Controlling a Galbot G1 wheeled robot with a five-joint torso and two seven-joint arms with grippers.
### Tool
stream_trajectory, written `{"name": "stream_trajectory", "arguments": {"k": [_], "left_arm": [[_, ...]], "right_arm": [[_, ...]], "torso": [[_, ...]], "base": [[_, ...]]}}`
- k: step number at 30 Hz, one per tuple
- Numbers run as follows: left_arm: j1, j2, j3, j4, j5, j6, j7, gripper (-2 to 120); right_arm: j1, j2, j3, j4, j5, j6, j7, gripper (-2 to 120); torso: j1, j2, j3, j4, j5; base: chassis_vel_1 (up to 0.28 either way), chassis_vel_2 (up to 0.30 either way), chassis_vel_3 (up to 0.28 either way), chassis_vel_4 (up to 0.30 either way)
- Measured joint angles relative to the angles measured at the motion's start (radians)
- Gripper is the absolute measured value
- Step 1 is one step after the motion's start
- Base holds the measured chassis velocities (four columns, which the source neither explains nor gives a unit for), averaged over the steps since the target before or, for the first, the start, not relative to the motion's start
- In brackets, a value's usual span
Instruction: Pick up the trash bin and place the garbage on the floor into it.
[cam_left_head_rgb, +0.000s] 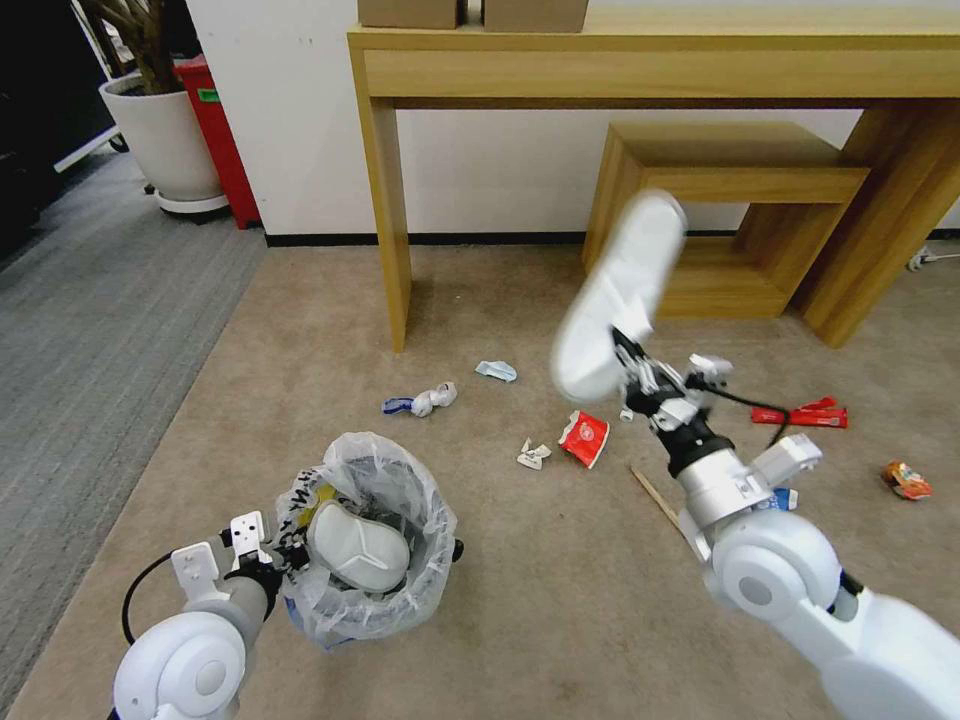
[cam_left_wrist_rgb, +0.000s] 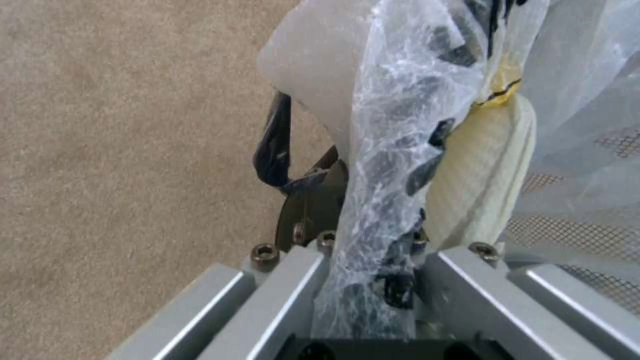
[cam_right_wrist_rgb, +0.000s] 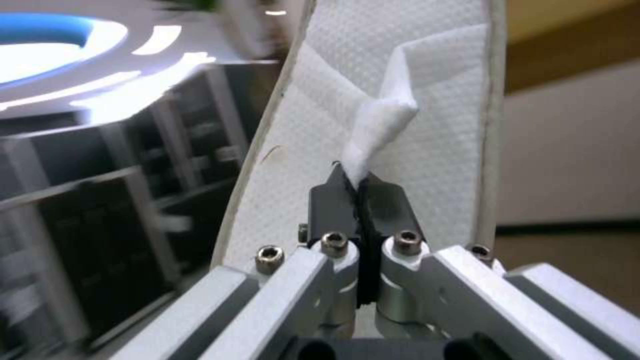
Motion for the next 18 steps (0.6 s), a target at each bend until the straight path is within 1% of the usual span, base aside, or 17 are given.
{"name": "stream_trajectory", "arguments": {"k": [1,2,3,4,5,7,8,9,12,14,15,17,18], "left_arm": [[0.000,0.000,0.000,0.000,0.000,0.000,0.000,0],[0.003,0.000,0.000,-0.007,-0.001,0.001,-0.002,0],[0.003,0.000,0.000,-0.008,-0.001,0.001,-0.002,0],[0.006,-0.001,-0.001,-0.014,-0.001,0.001,-0.003,0],[0.006,-0.001,-0.001,-0.014,-0.001,0.001,-0.003,0],[0.010,-0.005,-0.002,-0.024,0.000,0.002,-0.006,0],[0.012,-0.007,-0.003,-0.027,0.001,0.002,-0.006,0],[0.012,-0.007,-0.003,-0.027,0.001,0.002,-0.006,0],[0.016,-0.012,-0.006,-0.034,0.003,0.003,-0.007,0],[0.016,-0.013,-0.006,-0.035,0.003,0.003,-0.007,0],[0.022,-0.016,-0.010,-0.041,0.005,0.003,-0.007,0],[0.027,-0.017,-0.013,-0.049,0.005,0.003,-0.007,0],[0.027,-0.017,-0.013,-0.049,0.005,0.003,-0.007,0]], "right_arm": [[0.000,0.000,0.000,0.000,0.000,0.000,0.000,0],[0.037,-0.014,-0.048,0.001,0.001,0.020,-0.037,0],[0.047,-0.016,-0.060,0.001,0.001,0.026,-0.046,0],[0.084,-0.023,-0.107,-0.001,-0.001,0.049,-0.080,0],[0.084,-0.023,-0.107,-0.001,-0.001,0.049,-0.080,0],[0.189,-0.024,-0.221,-0.016,-0.009,0.095,-0.158,0],[0.228,-0.018,-0.257,-0.022,-0.013,0.105,-0.183,0],[0.228,-0.018,-0.257,-0.022,-0.013,0.105,-0.183,0],[0.314,0.010,-0.344,-0.055,-0.026,0.129,-0.248,0],[0.321,0.014,-0.353,-0.060,-0.027,0.132,-0.254,0],[0.356,0.032,-0.403,-0.086,-0.034,0.143,-0.289,0],[0.389,0.060,-0.466,-0.136,-0.059,0.164,-0.321,0],[0.389,0.060,-0.466,-0.136,-0.059,0.164,-0.321,0]], "torso": [[0.000,0.000,0.000,0.0000,0.0000],[0.000,0.000,0.000,-0.0001,0.0002],[0.000,0.000,0.000,-0.0001,0.0001],[0.000,0.000,0.000,-0.0002,0.0000],[0.000,0.000,0.000,-0.0002,0.0000],[0.000,0.000,0.000,-0.0001,0.0002],[0.000,0.000,0.000,-0.0002,-0.0001],[0.000,0.000,0.000,-0.0002,-0.0001],[0.000,0.000,0.000,0.0000,0.0000],[0.000,0.000,0.000,-0.0001,0.0000],[0.000,0.000,0.000,0.0000,0.0002],[0.000,0.000,0.000,-0.0001,-0.0002],[0.000,0.000,0.000,-0.0001,-0.0002]], "base": [[0.000,0.000,0.000,0.000],[0.000,0.000,0.000,0.000],[0.000,0.000,0.000,0.000],[0.000,0.000,0.000,0.000],[0.000,0.000,0.000,0.000],[0.000,0.000,0.000,0.000],[0.000,0.000,0.000,0.000],[0.000,0.000,0.000,0.000],[0.000,0.000,0.000,0.000],[0.000,0.000,0.000,0.000],[0.000,0.000,0.000,0.000],[0.000,0.000,0.000,0.000],[0.000,0.000,0.000,0.000]]}}
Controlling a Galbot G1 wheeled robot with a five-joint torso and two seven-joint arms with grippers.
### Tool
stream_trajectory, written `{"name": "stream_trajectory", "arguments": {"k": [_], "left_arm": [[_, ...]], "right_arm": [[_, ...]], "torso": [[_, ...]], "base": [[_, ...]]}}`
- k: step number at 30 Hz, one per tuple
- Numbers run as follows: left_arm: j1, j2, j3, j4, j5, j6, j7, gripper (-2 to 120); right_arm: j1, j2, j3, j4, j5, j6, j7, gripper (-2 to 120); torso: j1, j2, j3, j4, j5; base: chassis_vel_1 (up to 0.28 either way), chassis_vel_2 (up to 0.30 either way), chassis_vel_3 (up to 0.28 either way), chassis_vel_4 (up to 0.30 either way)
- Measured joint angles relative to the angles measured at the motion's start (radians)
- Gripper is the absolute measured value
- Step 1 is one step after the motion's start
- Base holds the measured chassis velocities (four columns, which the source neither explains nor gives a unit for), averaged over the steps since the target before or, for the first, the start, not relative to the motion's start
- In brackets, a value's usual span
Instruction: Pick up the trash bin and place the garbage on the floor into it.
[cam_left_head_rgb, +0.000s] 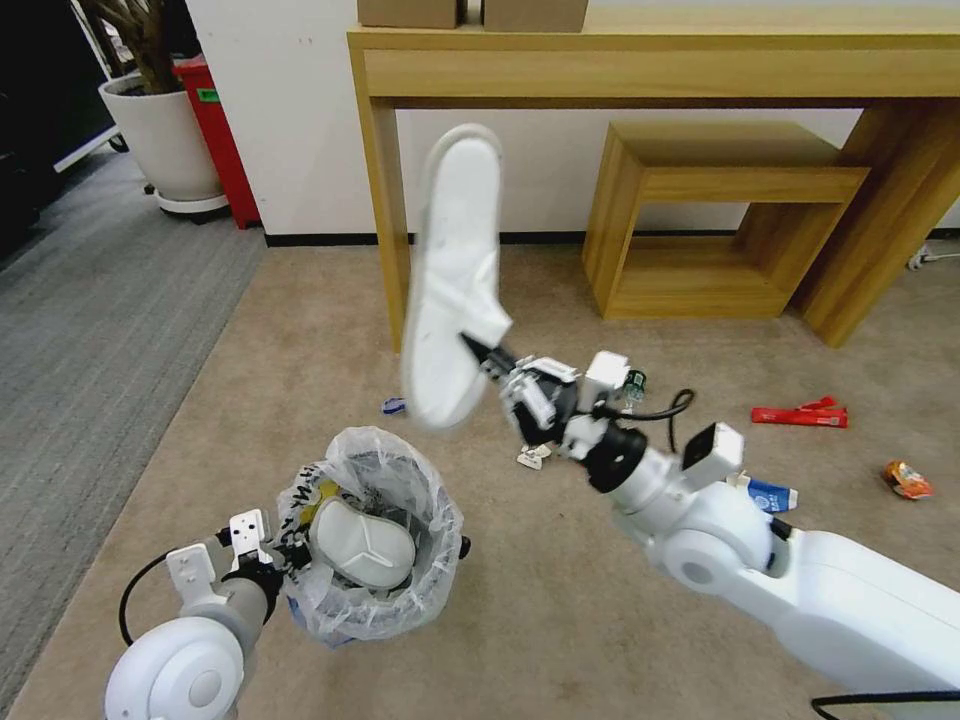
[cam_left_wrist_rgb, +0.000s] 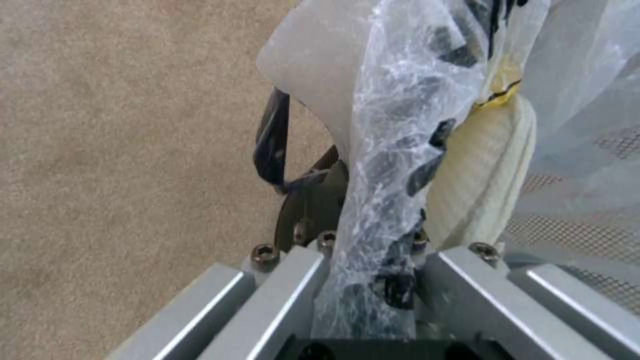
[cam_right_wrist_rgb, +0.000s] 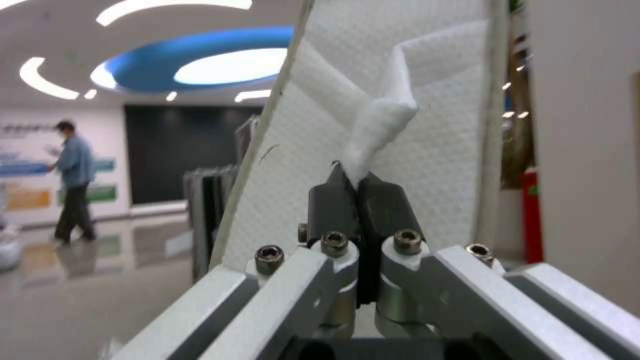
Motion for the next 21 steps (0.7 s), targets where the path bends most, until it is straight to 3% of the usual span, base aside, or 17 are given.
{"name": "stream_trajectory", "arguments": {"k": [11,21], "left_arm": [[0.021,0.000,-0.011,-0.037,0.000,0.000,0.000,0],[0.029,-0.001,-0.019,-0.053,-0.001,0.001,0.000,0]], "right_arm": [[0.077,0.126,-0.203,-0.185,-0.078,0.033,-0.033,0],[0.139,0.178,-0.327,-0.267,-0.134,0.036,-0.029,0]], "torso": [[0.000,0.000,0.000,0.0001,0.0001],[0.000,0.000,0.000,0.0000,0.0002]], "base": [[0.000,0.000,0.000,0.000],[0.000,0.000,0.000,0.000]]}}
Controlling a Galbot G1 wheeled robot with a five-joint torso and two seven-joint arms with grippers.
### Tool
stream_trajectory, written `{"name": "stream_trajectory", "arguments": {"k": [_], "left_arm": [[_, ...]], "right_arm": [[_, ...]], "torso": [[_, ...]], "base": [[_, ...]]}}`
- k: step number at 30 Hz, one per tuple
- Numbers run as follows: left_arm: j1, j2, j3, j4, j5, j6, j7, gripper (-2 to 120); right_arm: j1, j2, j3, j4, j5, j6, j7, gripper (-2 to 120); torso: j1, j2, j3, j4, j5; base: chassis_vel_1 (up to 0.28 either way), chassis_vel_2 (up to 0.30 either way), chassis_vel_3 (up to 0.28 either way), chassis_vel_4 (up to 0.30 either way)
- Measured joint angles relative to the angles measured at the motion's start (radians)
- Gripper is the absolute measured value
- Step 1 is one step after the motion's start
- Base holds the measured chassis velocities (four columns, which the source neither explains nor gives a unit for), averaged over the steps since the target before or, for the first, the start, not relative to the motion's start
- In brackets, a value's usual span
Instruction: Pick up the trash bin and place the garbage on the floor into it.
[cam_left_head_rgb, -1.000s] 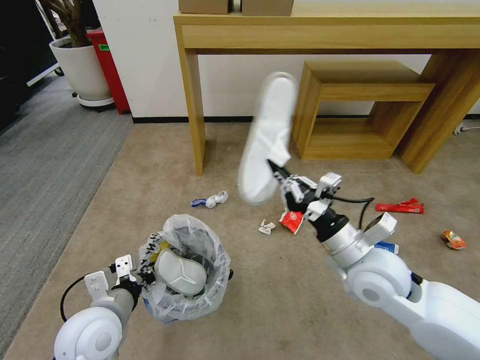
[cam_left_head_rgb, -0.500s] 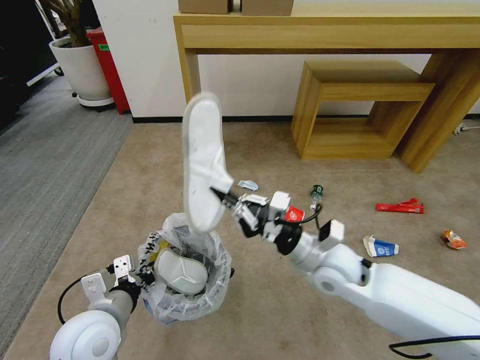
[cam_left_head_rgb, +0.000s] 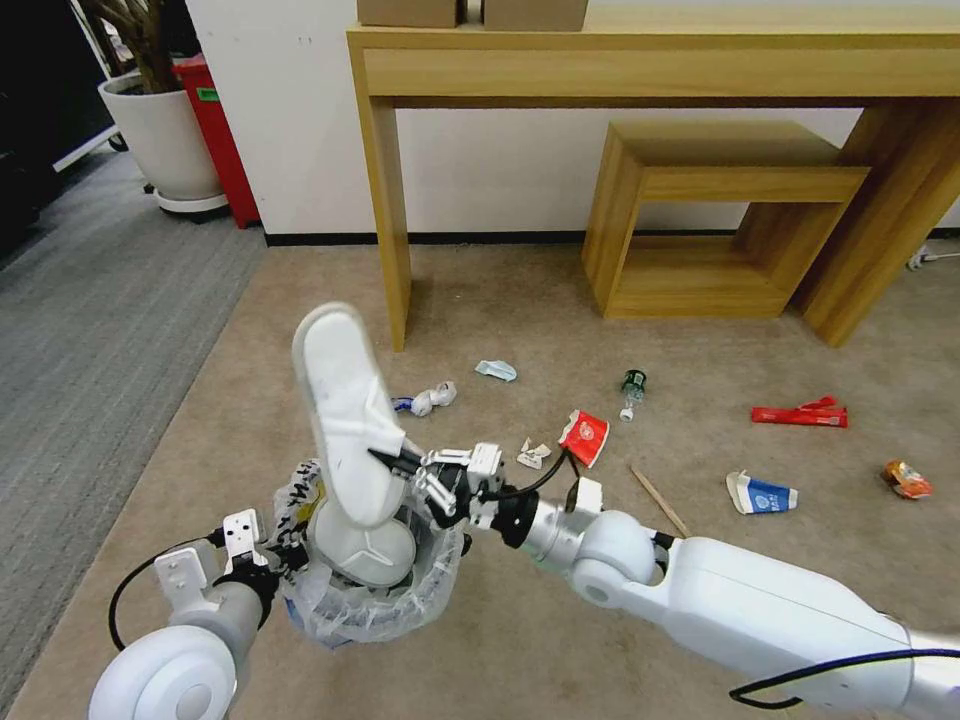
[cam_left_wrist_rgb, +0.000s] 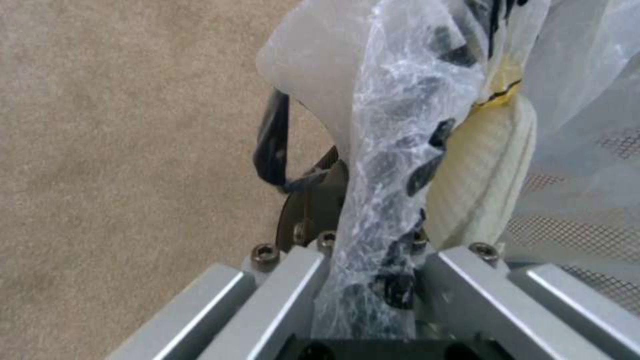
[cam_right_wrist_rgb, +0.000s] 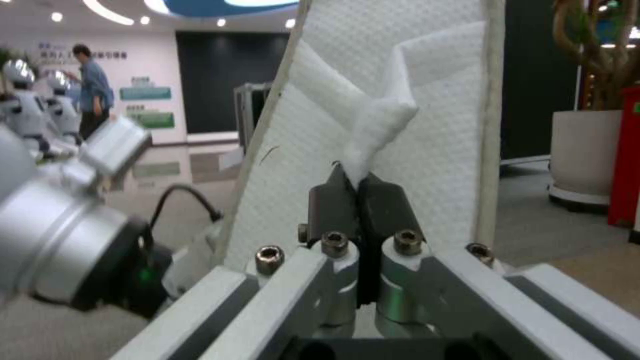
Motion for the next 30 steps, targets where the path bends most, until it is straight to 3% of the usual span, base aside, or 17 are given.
{"name": "stream_trajectory", "arguments": {"k": [25,28,30], "left_arm": [[-0.002,0.004,0.004,-0.010,-0.006,-0.003,0.005,0],[-0.004,0.006,0.005,-0.009,-0.008,-0.003,0.005,0],[-0.006,0.009,0.005,-0.007,-0.012,-0.004,0.005,0]], "right_arm": [[0.035,0.075,-0.089,-0.187,-0.141,0.032,0.031,0],[0.035,0.082,-0.093,-0.195,-0.147,0.033,0.033,4],[0.035,0.086,-0.095,-0.198,-0.149,0.033,0.034,14]], "torso": [[0.000,0.000,0.000,0.0000,0.0001],[0.000,0.000,0.000,0.0000,0.0001],[0.000,0.000,0.000,0.0000,0.0001]], "base": [[0.000,0.000,0.000,0.000],[0.000,0.000,0.000,0.000],[0.000,0.000,0.000,0.000]]}}
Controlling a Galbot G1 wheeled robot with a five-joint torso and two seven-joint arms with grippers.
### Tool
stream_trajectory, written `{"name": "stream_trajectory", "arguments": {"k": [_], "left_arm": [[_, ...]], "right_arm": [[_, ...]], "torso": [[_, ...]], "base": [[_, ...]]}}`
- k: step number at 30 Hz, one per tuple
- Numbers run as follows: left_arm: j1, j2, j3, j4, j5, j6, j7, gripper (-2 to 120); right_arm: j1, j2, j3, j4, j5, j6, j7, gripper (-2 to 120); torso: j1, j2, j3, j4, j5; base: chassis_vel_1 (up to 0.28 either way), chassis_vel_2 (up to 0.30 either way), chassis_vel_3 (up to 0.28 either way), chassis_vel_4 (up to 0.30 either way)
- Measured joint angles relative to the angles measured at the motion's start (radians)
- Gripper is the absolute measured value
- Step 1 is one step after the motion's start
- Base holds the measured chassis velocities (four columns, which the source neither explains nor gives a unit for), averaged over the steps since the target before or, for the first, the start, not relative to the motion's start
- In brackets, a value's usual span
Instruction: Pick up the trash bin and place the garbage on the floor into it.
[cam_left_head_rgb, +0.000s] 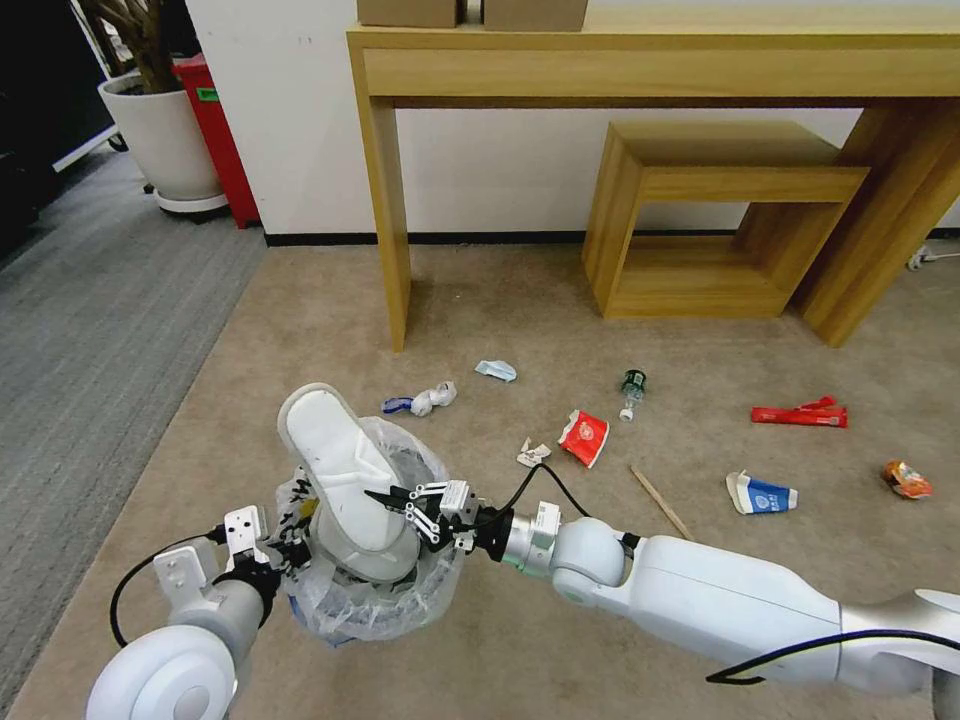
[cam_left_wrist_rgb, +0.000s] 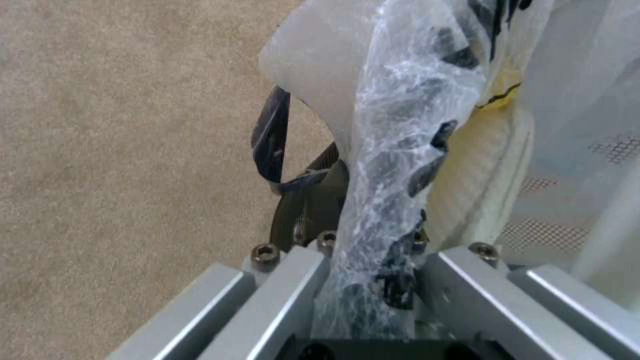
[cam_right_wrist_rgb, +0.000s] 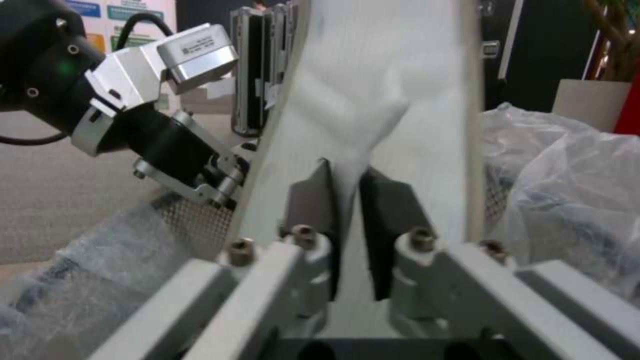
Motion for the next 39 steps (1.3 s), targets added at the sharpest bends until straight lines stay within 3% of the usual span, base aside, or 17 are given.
{"name": "stream_trajectory", "arguments": {"k": [11,14,19,23,25,26,27,31,36,39], "left_arm": [[-0.013,0.007,0.000,0.013,-0.009,-0.002,0.000,0],[-0.017,0.008,0.000,0.021,-0.010,-0.003,0.000,0],[-0.017,0.009,0.000,0.032,-0.008,-0.003,0.000,0],[-0.017,0.016,-0.005,0.044,-0.007,-0.004,0.000,0],[-0.020,0.021,-0.007,0.053,-0.008,-0.004,0.001,0],[-0.022,0.023,-0.008,0.058,-0.008,-0.003,0.001,0],[-0.022,0.023,-0.008,0.058,-0.008,-0.003,0.001,0],[-0.024,0.031,-0.011,0.067,-0.010,-0.001,0.005,0],[-0.022,0.031,-0.012,0.071,-0.008,-0.001,0.009,0],[-0.022,0.029,-0.013,0.072,-0.003,-0.004,0.014,0]], "right_arm": [[-0.005,-0.004,0.003,0.008,-0.008,0.001,0.001,50],[-0.010,-0.012,0.021,0.031,-0.001,0.000,0.005,65],[-0.037,-0.031,0.079,0.099,0.047,-0.029,0.048,80],[-0.075,-0.057,0.176,0.171,0.105,-0.079,0.124,93],[-0.118,-0.095,0.301,0.240,0.154,-0.143,0.222,99],[-0.147,-0.118,0.377,0.268,0.171,-0.171,0.264,100],[-0.147,-0.118,0.377,0.268,0.171,-0.171,0.264,100],[-0.299,-0.206,0.666,0.341,0.186,-0.251,0.412,100],[-0.407,-0.256,0.805,0.372,0.170,-0.285,0.508,100],[-0.499,-0.284,0.892,0.385,0.124,-0.313,0.619,100]], "torso": [[0.000,0.000,0.000,0.0000,0.0000],[0.000,0.000,0.000,0.0000,0.0000],[0.000,0.000,0.000,0.0000,0.0001],[0.000,0.000,0.000,0.0000,0.0000],[0.000,0.000,0.000,0.0001,0.0001],[0.000,0.000,0.000,0.0000,0.0001],[0.000,0.000,0.000,0.0000,0.0001],[0.000,0.000,0.000,-0.0002,0.0003],[0.000,0.000,0.000,0.0000,0.0003],[0.000,0.000,0.000,-0.0003,0.0003]], "base": [[0.000,0.000,0.000,0.000],[0.000,0.000,0.000,0.000],[0.000,0.000,0.000,0.000],[0.000,0.000,0.000,0.000],[0.000,0.000,0.000,0.000],[0.000,0.000,0.000,0.000],[0.000,0.000,0.000,0.000],[0.000,0.000,0.000,0.000],[0.000,0.000,0.000,0.000],[0.000,0.000,0.000,0.000]]}}
